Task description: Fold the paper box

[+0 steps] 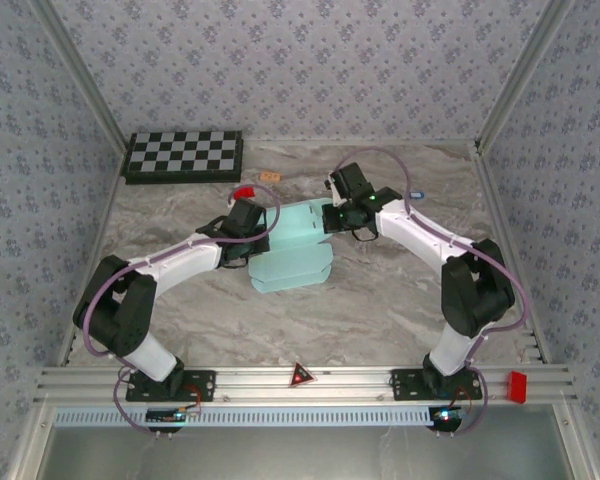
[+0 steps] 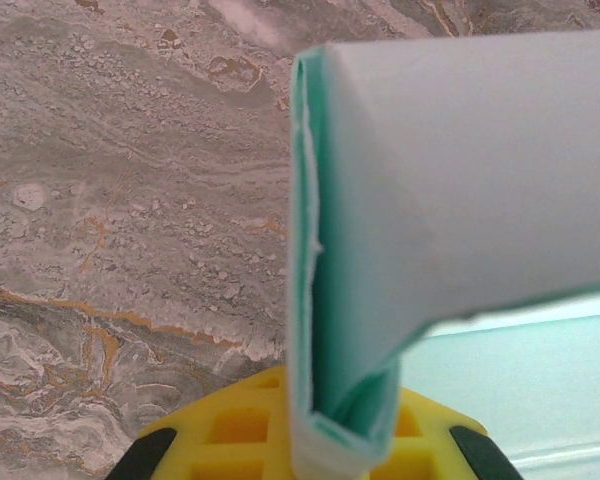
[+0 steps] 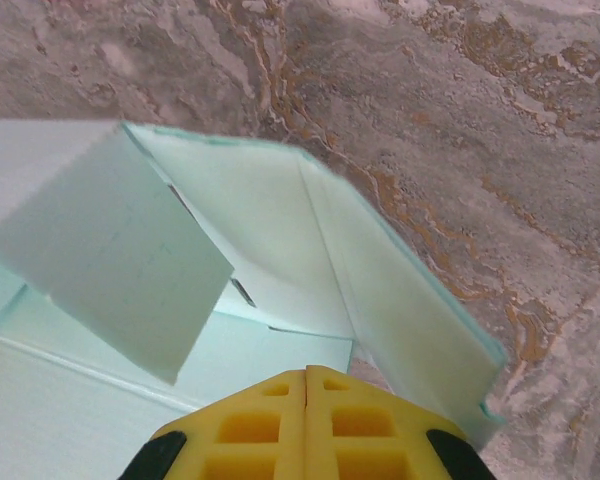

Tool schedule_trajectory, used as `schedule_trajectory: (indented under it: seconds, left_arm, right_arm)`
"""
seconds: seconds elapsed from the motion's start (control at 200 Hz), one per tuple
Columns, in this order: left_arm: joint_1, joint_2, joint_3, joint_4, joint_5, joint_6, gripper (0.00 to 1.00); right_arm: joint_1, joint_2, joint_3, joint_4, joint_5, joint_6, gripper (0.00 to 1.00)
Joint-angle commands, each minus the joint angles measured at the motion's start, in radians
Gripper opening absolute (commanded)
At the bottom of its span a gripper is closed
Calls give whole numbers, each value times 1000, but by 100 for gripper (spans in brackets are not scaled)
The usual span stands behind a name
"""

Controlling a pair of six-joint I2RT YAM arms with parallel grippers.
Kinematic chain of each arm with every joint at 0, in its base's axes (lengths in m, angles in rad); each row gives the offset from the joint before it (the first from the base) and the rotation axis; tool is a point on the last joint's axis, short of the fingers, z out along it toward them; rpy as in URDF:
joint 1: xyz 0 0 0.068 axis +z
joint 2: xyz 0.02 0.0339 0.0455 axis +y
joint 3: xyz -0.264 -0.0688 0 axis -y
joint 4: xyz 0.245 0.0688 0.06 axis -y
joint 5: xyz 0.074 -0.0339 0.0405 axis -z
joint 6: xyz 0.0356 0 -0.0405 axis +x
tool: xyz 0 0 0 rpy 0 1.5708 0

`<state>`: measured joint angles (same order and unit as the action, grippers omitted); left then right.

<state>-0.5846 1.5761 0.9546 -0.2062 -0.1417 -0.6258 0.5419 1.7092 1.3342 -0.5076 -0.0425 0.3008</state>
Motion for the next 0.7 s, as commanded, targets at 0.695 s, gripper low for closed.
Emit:
schedule_trajectory:
  seconds: [0.695]
  left_arm:
    - [6,-36,31,11,6,13,0]
  right_arm:
    - [48,78,66,-151,148,-15,1]
